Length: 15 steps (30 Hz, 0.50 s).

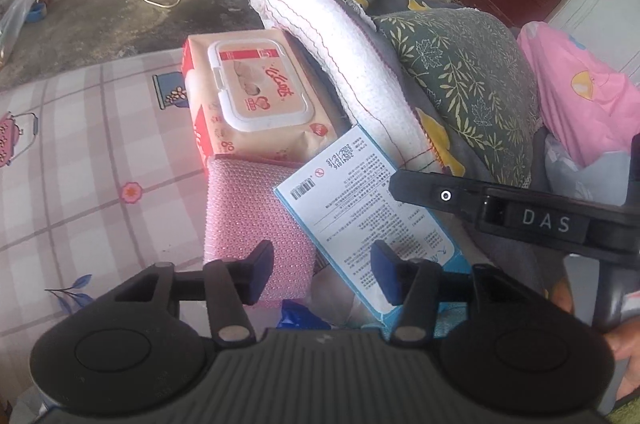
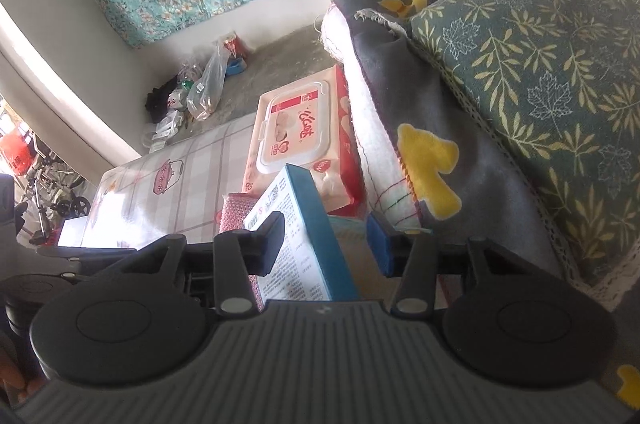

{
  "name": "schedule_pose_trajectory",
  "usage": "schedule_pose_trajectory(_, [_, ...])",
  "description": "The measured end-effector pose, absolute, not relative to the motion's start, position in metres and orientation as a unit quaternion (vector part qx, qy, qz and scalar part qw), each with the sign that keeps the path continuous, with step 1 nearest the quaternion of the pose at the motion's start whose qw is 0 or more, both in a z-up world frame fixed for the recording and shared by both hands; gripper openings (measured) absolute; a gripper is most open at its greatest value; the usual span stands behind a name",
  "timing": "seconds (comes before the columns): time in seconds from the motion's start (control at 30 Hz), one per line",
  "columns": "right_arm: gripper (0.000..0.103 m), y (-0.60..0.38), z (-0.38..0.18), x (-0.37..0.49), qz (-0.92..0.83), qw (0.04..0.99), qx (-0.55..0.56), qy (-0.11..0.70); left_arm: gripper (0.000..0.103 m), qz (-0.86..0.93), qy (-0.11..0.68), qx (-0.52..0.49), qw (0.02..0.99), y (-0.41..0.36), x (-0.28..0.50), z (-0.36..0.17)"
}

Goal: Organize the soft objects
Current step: 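Reach the left tool to the blue-and-white bandage box and grasp it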

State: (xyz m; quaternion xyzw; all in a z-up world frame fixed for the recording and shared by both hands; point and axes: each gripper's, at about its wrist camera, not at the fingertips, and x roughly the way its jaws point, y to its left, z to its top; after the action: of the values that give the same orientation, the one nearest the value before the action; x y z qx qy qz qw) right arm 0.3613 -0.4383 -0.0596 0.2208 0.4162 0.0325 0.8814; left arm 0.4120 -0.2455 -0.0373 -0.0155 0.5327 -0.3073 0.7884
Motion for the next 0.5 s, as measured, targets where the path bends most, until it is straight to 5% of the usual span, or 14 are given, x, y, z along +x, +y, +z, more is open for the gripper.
schedule_pose_trajectory(0.27, [0.032, -0.445, -0.073, 0.376, 0.052, 0.862, 0.261, 0.431, 0.059, -0.329, 0.551, -0.048, 0.765, -0.262, 0.427, -0.049])
schedule_pose_trajectory(0.5, [0.031, -0.458, -0.084, 0.374, 0.049, 0.84, 0.318, 0.437, 0.059, -0.311, 0.524, -0.041, 0.792, -0.268, 0.418, -0.044])
